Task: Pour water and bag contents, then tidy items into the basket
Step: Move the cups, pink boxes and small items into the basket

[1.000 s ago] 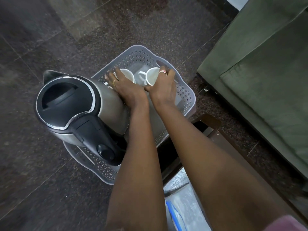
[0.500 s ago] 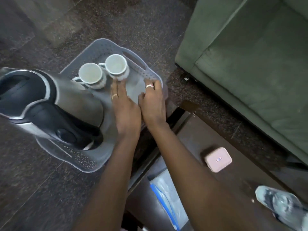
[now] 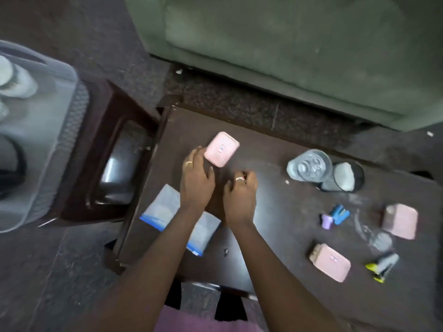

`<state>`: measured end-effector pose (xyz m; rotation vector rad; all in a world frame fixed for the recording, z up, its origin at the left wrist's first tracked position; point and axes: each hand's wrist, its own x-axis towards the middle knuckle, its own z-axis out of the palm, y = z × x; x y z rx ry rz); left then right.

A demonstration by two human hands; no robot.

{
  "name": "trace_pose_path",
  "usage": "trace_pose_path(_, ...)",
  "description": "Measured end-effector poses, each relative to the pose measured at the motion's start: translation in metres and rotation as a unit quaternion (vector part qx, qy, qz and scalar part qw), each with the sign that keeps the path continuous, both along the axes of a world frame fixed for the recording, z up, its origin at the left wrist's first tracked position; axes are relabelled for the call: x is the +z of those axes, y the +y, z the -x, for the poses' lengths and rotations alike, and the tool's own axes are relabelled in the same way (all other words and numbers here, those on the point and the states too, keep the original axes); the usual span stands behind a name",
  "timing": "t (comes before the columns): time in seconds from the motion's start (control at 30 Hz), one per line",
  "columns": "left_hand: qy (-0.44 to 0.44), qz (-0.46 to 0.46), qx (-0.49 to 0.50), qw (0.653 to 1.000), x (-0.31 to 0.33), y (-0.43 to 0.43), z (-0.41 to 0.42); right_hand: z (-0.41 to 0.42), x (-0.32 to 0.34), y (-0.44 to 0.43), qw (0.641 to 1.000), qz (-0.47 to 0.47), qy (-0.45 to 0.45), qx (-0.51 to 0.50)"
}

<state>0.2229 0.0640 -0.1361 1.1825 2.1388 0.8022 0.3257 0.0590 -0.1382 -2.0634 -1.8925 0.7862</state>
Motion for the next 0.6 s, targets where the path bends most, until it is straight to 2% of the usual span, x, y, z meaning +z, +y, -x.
trace_pose_path(0.17, 0.124, 0.074, -0.041, 0.989, -0.029, 0.04, -0.028, -0.12, -0.017, -0.034, 0.993, 0.084, -0.075, -0.025)
trace_pose_path(0.27, 0.12, 0.112, -0.032, 0.986, -0.039, 0.059, -0.035, -0.172, -0.021, -0.052, 0.987, 0.122, -0.106, 0.0)
trace_pose_path(0.43, 0.13, 0.133, -0.062, 0.981, -0.047, 0.066, -0.049, -0.245, -0.028, -0.082, 0.98, 0.097, -0.171, 0.01)
trace_pose_path(0.6, 0.186, 0.155, -0.058, 0.968, -0.047, 0.059, -0.072, -0.292, -0.031, -0.1, 0.957, 0.175, -0.23, -0.008)
